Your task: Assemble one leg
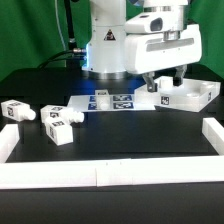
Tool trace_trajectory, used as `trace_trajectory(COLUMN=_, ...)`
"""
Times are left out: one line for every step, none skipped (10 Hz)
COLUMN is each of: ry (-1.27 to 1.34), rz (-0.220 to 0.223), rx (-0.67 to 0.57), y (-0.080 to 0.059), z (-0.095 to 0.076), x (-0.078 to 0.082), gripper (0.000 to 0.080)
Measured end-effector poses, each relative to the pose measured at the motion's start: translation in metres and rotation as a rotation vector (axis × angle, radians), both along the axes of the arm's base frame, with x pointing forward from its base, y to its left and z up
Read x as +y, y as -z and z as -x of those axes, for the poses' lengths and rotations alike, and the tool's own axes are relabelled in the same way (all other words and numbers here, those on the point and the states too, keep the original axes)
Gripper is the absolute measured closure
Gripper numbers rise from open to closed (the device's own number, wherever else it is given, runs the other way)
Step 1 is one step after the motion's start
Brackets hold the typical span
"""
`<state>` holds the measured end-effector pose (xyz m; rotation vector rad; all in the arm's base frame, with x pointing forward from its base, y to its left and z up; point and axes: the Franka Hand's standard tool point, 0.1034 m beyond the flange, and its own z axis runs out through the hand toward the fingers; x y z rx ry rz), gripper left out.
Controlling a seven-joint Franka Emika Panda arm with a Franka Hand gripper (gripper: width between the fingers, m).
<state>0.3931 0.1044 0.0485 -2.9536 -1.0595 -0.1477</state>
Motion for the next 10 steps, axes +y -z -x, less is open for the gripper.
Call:
trace_trajectory(ry=-0.093, rz=0.002, rx=-0.004, y=0.005, z=0.009, x=0.011, gripper=0.0151)
trace_trajectory(ry=-0.123, rz=0.002, rx=0.007, y=0.013, z=0.02, x=0.019, gripper=0.0151)
trace_trajectory(ry=-0.123, rz=-0.002, rx=-0.001, y=0.017, z=0.026, x=0.015, gripper=0.0151)
trace_trajectory(ry=-0.117, rz=0.0, rx=0.003, y=0.017, z=0.025, x=0.013, gripper=0.0151)
trace_trajectory(ry=-0.118, rz=-0.001, rx=0.001, y=0.017, z=0.024, x=0.013, gripper=0.0151)
trace_trajectory(ry=-0.118, rz=0.0, rx=0.004, y=0.018, z=0.025, x=0.013, gripper=0.0151)
trace_trajectory(ry=-0.142, rz=0.009, rx=0.021, y=0.024, z=0.028, x=0.007, gripper=0.0151)
trace_trajectory(ry=-0.143, rz=0.012, rx=0.035, y=0.03, z=0.031, x=0.007, gripper=0.0151)
trace_trajectory(ry=-0.142, rz=0.013, rx=0.044, y=0.036, z=0.031, x=0.007, gripper=0.0151)
trace_trajectory(ry=-0.135, rz=0.015, rx=0.051, y=0.039, z=0.029, x=0.006, gripper=0.0151)
